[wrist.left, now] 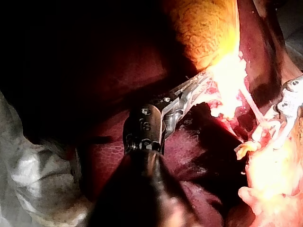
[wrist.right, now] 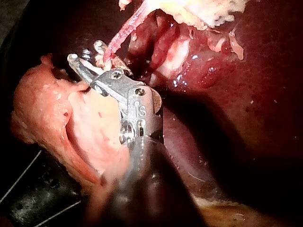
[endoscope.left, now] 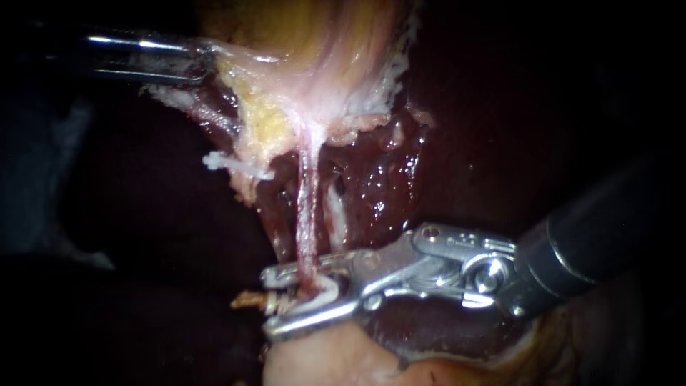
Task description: Clipping first clip right tube
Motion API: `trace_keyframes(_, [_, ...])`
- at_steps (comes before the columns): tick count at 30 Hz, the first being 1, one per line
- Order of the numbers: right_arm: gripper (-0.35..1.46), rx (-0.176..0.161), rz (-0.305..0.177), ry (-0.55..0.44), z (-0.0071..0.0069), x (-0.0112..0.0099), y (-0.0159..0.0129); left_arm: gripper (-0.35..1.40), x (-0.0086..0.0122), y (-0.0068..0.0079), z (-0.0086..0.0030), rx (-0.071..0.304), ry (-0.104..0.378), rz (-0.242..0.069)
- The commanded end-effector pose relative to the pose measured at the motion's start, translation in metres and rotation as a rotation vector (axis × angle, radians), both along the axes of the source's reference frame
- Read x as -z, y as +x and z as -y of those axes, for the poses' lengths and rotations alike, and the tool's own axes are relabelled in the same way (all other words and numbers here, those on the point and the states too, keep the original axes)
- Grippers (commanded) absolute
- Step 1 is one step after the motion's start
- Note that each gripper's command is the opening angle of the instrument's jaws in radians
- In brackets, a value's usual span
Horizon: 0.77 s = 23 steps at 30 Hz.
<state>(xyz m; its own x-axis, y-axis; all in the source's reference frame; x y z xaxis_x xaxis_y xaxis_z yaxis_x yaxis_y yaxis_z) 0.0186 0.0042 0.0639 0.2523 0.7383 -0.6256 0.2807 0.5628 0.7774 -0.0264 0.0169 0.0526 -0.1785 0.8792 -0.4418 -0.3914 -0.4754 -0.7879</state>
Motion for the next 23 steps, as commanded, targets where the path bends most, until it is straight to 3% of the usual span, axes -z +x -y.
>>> trace_keyframes(1, [0.13, 0.002, 0.002, -0.004, -0.0001, -0.0001, -0.0001, -0.35, 0.0000, 0.0000, 0.0000, 0.000, 0.000, 0.000])
trace_keyframes(7, [-0.17, 0.003, 0.036, 0.016, -0.0004, -0.0004, -0.0004, -0.35, 0.0000, 0.0000, 0.0000, 0.000, 0.000, 0.000])
trace_keyframes(9, [-0.35, 0.007, 0.076, 0.095, -0.0006, -0.0005, -0.0006, -0.35, 0.0000, 0.0000, 0.0000, 0.000, 0.000, 0.000])
trace_keyframes(11, [-0.35, 0.012, 0.112, 0.177, -0.0007, -0.0006, -0.0008, -0.35, 0.0000, 0.0000, 0.0000, 0.000, 0.000, 0.000])
trace_keyframes(14, [-0.35, 0.027, 0.139, 0.165, -0.0005, -0.0005, -0.0008, -0.35, 0.0000, 0.0000, 0.0000, 0.000, 0.000, 0.000])
trace_keyframes(23, [-0.35, 0.028, 0.142, 0.162, -0.0003, -0.0008, -0.0007, -0.35, 0.0000, 0.0000, -0.0001, 0.000, 0.000, 0.000])
